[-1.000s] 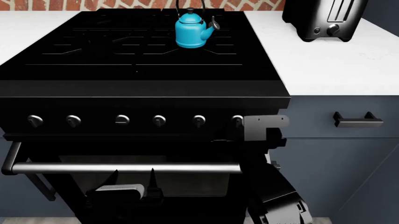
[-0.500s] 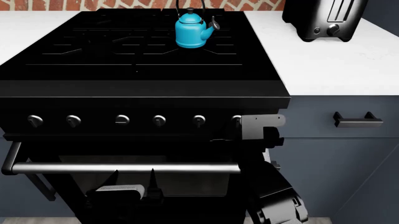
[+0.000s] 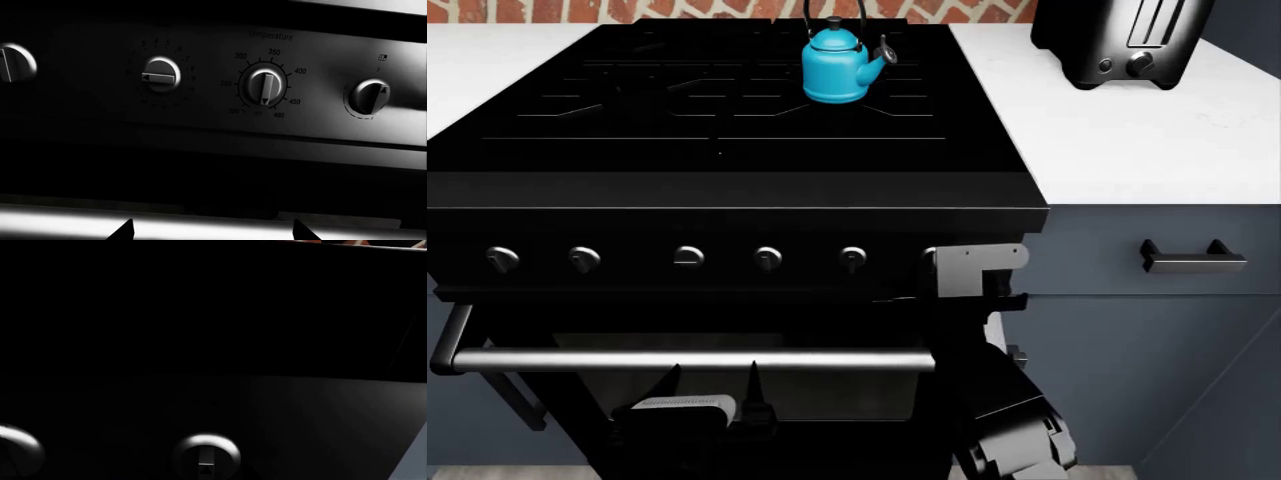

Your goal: Turn on the front right burner of the stove.

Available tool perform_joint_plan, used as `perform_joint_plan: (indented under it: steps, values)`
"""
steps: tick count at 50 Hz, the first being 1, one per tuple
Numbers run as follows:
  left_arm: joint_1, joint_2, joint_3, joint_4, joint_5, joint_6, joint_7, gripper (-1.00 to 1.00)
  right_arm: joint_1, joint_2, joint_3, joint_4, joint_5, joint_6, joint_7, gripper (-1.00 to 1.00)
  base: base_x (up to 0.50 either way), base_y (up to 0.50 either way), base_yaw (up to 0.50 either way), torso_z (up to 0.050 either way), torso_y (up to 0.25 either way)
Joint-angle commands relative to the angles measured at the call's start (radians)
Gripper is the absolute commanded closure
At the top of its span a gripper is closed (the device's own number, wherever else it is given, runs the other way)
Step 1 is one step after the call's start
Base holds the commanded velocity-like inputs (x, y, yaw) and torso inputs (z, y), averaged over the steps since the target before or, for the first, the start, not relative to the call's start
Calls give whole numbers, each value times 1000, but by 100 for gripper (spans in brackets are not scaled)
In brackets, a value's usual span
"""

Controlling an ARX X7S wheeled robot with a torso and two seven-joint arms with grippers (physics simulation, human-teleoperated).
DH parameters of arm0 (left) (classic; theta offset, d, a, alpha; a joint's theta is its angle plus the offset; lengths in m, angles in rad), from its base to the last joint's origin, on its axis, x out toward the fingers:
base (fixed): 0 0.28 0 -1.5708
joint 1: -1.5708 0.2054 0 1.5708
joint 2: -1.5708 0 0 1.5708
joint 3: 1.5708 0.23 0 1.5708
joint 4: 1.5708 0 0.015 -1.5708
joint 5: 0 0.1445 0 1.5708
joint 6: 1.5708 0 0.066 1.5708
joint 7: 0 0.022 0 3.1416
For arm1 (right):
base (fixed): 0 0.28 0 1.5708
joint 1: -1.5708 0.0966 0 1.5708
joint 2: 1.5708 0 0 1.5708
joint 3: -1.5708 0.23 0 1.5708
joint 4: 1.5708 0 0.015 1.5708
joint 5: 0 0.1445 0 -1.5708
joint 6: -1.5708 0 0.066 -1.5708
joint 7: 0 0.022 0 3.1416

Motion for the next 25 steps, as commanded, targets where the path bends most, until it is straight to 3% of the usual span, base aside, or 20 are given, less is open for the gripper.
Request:
perform_joint_plan:
  steps: [1,25]
  values:
    - [-1,-4,4,1,-5,1,-3,-100,15,7,-13,20,13,-2,5,100,10,0,0,0,0]
    - [0,-11,12,3,-17,6,-7,-100,27,23,-64,-16,5,31,29,100,5,1,3,0,0]
